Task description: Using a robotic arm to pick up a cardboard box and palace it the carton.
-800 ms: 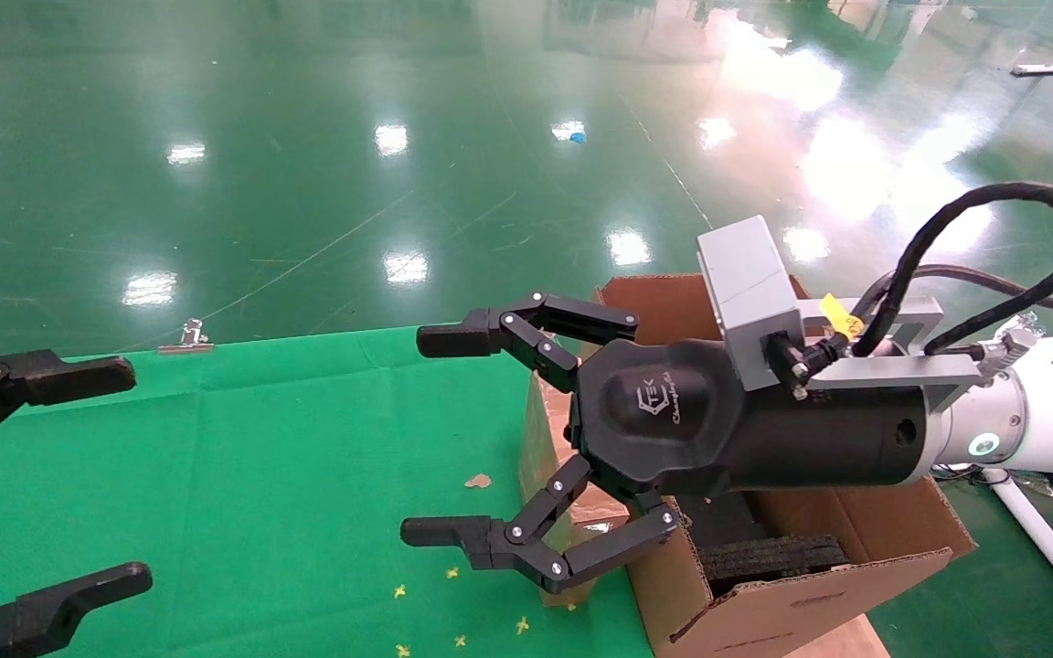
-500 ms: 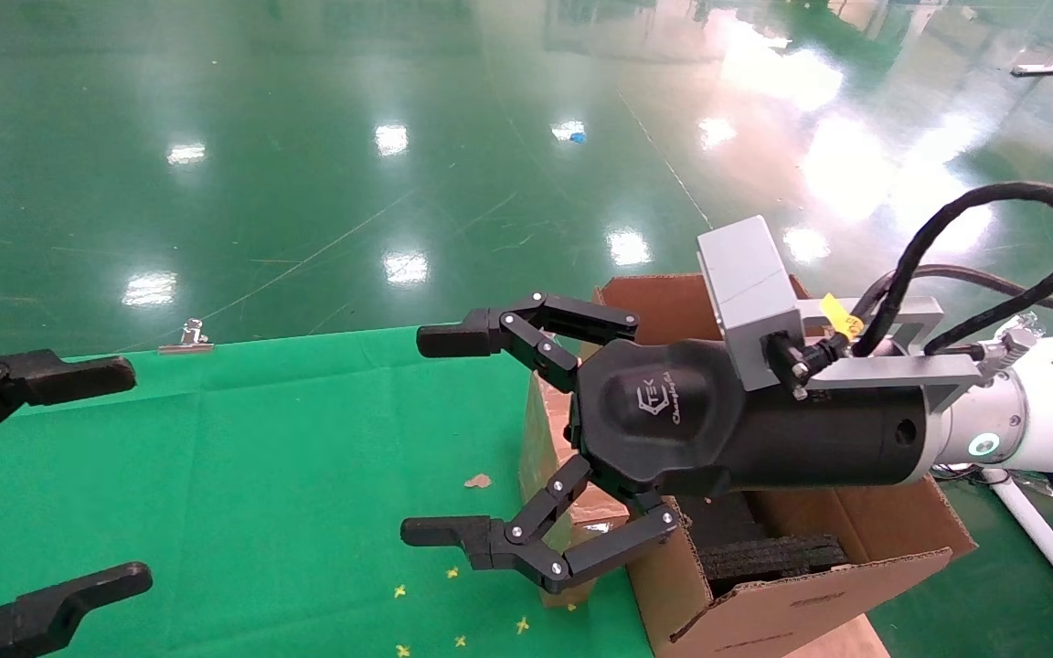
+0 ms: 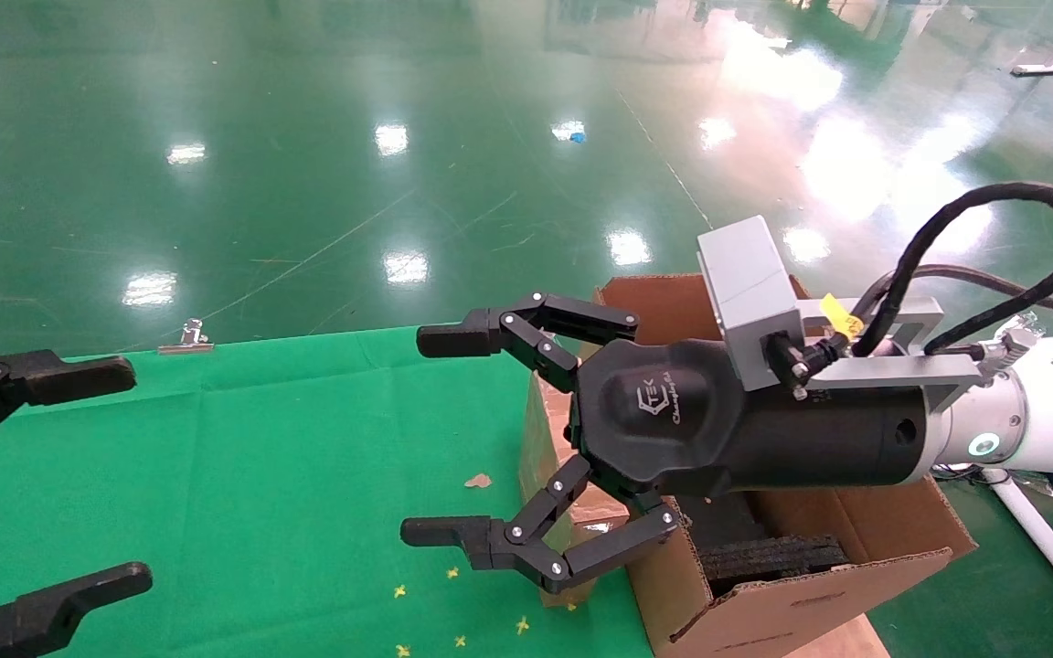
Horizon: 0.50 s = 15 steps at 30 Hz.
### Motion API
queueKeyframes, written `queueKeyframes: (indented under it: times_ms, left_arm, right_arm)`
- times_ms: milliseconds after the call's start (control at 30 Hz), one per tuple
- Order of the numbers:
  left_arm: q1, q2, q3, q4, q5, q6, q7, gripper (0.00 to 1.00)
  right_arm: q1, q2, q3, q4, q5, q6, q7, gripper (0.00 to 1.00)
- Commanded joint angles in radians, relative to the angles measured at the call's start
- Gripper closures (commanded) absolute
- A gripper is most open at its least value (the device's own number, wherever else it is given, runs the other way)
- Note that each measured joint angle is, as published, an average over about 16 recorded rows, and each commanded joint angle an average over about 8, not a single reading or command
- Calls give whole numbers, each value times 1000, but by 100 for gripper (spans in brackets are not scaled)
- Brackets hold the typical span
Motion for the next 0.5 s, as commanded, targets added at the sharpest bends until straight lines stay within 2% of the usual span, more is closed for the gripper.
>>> queueKeyframes:
  times_ms: [33, 267, 500]
  left_arm:
    - [0, 0, 0, 0, 0, 0, 0, 0]
    - [0, 0, 1, 1, 0, 0, 0, 0]
    - [-1, 0, 1, 1, -1, 0, 1, 0]
  right_arm:
    - [-1, 0, -1, 0, -1, 0, 0, 0]
    - [50, -16, -73, 32, -125, 20, 85, 0]
    - [228, -104, -248, 46, -424, -35, 253, 0]
